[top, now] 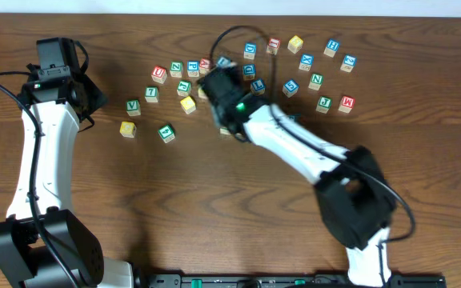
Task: Spell out ROBOT
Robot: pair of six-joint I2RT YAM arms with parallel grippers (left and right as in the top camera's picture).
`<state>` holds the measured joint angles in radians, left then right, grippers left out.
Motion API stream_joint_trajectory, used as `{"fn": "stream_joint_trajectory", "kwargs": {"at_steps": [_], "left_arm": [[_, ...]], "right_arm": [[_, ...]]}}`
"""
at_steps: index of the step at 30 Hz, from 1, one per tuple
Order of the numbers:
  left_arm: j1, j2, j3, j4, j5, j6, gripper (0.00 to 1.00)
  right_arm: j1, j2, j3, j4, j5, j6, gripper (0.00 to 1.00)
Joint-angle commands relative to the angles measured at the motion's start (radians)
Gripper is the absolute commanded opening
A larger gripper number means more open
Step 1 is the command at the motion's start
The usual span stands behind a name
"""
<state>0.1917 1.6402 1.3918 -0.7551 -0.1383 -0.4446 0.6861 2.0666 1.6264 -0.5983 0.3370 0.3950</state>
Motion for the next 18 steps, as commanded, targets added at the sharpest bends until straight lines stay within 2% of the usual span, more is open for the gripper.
{"fn": "stream_joint_trajectory", "kwargs": {"at_steps": [1, 7, 12, 18], "left_arm": [[0.002, 0.011, 0.0, -0.004, -0.019, -0.002, 0.56], [0.002, 0.011, 0.0, -0.004, -0.019, -0.002, 0.56], [0.002, 0.011, 0.0, -0.004, -0.019, -0.002, 0.56], [0.002, 0.011, 0.0, -0.004, -0.019, -0.002, 0.57]], "right_arm": [[-0.077, -0.026, 0.012, -0.07, -0.053, 0.039, 0.17], [-0.187, -0.024, 0.011, -0.187, -0.113, 0.037, 0.13], [-0.232, -0.022, -0.008, -0.212, -0.112, 0.008, 0.05], [-0.279, -0.019, -0.037, -0.26, -0.111, 0.008, 0.03]]}}
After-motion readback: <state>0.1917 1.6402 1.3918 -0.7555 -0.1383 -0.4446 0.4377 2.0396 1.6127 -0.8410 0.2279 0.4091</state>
